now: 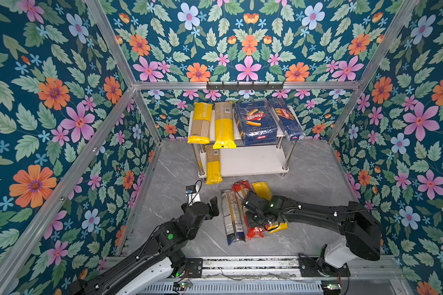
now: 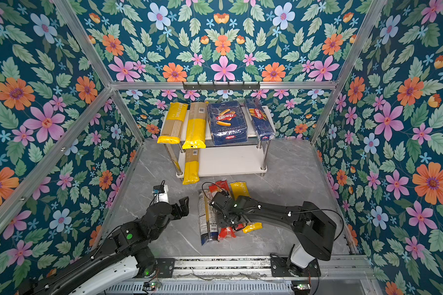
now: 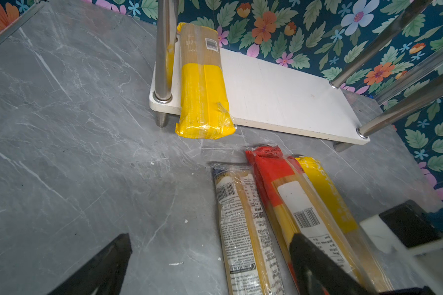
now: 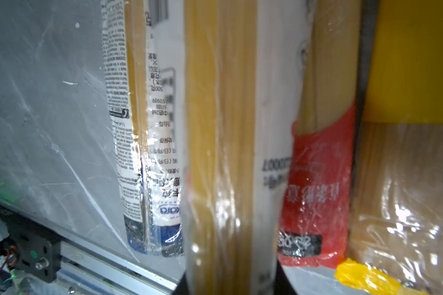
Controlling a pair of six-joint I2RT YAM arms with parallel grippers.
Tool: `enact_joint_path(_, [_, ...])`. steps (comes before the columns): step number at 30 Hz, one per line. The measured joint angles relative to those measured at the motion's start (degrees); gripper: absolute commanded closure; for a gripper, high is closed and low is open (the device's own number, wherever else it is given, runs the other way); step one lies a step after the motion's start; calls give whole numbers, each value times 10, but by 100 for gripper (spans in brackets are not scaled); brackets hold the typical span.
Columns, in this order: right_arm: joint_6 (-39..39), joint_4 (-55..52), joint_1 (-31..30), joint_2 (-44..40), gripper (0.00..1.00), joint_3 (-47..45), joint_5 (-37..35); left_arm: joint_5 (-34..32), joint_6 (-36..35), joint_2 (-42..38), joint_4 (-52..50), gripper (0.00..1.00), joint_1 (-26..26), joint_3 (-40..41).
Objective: Arrange pasta packages on shelves
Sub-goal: Pick up the pasta bag from the pasta bags, then move the pasta box to the shelf.
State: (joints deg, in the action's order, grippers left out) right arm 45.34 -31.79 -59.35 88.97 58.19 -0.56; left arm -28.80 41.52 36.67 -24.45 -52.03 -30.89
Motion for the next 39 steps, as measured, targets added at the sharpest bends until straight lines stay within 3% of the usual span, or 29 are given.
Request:
enact_joint_path(12, [-16,71,60,-144,80,-61,58,-1,0,46,1,0,0,-28])
enact_joint_path(18, [-26,105,120,-162,80,-64,79,-3,-1,59,2,0,0,-40])
enact_joint_path(26, [-40,137,165,-96,79,4,123,-13,-4,57,0,0,0,-50])
enact_joint_path(39, [-48,213,235,93,79,161,212,-38,-15,37,-19,0,0,-51])
